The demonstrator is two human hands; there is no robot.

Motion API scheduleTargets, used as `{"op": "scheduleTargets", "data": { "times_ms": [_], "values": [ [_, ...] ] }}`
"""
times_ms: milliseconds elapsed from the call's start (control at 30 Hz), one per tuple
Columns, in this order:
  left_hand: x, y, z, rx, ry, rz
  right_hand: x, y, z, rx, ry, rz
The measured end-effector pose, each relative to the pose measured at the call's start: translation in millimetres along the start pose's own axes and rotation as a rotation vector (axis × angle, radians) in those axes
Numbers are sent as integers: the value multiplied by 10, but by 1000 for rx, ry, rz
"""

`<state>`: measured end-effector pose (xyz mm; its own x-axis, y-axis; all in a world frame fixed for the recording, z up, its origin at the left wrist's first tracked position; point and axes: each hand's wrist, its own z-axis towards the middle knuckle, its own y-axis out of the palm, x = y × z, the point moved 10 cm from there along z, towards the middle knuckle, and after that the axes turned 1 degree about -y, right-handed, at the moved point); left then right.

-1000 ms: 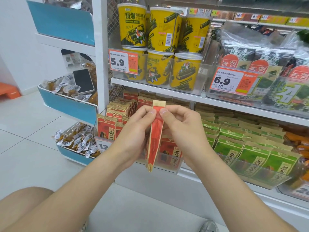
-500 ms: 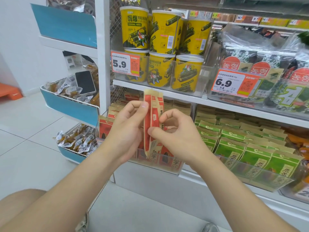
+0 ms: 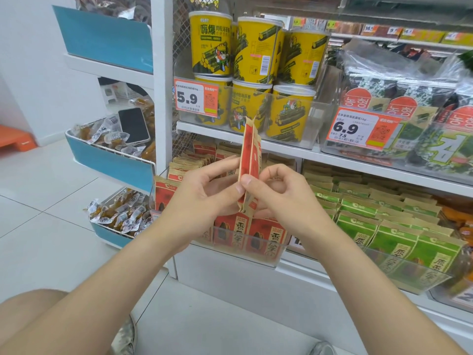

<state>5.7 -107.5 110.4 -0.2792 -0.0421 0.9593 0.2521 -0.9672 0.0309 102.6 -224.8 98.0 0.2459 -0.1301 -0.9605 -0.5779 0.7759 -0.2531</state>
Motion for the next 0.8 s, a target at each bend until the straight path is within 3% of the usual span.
{"op": "scheduleTargets", "data": {
  "times_ms": [233,800],
  "values": [
    [15,3,6,-39,-2,85,-58,82,-7,-91,-27,21],
    [-77,-126,25,-11,-78,-78,42,92,54,-107,-19,83]
  ]
}}
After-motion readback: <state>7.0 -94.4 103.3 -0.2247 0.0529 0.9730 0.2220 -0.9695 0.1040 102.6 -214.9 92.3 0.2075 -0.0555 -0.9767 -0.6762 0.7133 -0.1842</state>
